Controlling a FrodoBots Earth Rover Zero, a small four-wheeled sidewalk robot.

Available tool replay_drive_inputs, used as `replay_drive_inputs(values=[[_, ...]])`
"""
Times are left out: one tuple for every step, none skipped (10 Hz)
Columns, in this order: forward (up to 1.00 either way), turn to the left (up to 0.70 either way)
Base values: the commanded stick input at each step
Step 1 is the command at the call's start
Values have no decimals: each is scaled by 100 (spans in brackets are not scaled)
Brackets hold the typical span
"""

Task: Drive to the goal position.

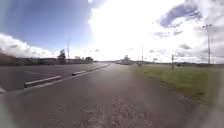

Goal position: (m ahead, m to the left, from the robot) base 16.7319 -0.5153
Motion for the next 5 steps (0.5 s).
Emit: replay_drive_inputs(values=[[100, 0], [100, 0], [100, 0], [100, 0], [100, 0]])
